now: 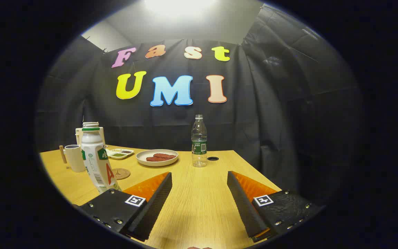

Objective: Take the bottle from table, then pour the juice into the cup, finally place the bottle on the coaster

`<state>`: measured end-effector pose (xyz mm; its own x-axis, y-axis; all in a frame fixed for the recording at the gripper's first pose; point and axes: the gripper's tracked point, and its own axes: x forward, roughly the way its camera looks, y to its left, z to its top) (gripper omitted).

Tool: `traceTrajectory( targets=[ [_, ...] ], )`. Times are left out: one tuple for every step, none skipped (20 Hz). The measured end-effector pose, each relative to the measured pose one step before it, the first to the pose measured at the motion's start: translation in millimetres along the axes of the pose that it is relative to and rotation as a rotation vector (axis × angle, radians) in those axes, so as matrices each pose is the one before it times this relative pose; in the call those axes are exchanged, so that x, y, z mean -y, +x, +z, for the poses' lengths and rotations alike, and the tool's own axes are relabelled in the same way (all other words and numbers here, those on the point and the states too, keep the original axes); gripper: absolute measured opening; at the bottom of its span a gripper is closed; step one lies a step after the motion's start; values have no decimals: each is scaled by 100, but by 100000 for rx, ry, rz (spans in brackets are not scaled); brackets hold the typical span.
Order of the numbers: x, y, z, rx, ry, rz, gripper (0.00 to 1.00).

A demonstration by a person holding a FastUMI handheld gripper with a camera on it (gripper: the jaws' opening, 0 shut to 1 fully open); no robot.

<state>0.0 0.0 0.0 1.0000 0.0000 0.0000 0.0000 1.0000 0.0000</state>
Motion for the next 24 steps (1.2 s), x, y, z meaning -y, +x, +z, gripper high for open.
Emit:
traceTrajectory(
  targets=[
    [-159,1222,204,-116,-220,-6,98],
    [-345,740,-85,338,-728,471,98],
    [-64,313,243,1082,-1058,102,98],
    [-172,545,225,308,467,59,98],
    [-541,471,494,919,1900,1417,98],
    [-376,507,728,1116,995,355,98],
    [-250,675,120,-810,-885,-40,98],
    [-372,278,257,-973,-1033,78,98],
    [-286,57,446,-972,592,146,98],
    [-480,-522,815,-477,1919,884,98],
    [-367,-534,585,-284,1921,321,99],
    [-222,-629,681,316,703,-235,99],
    [-179,-651,614,573,-580,-548,98],
    [-421,-871,402,162,-1062,-88,98],
    [-742,-929,239,-15,-775,1040,98],
    [-1050,-918,265,-619,-282,1609,99],
    [-1240,-867,16,-971,155,2514,99],
    [-1373,-803,-25,-960,207,2448,99],
    [-1394,-726,-77,-838,-106,2351,99],
    [-1150,-515,-48,-15,-439,1654,99],
    [-1496,-518,-215,236,-1601,2418,99],
    [-1020,-351,-17,400,-1742,1254,99],
    [-921,-326,-394,457,-1616,691,99],
    [-647,-271,-193,209,-384,424,99]
  ],
)
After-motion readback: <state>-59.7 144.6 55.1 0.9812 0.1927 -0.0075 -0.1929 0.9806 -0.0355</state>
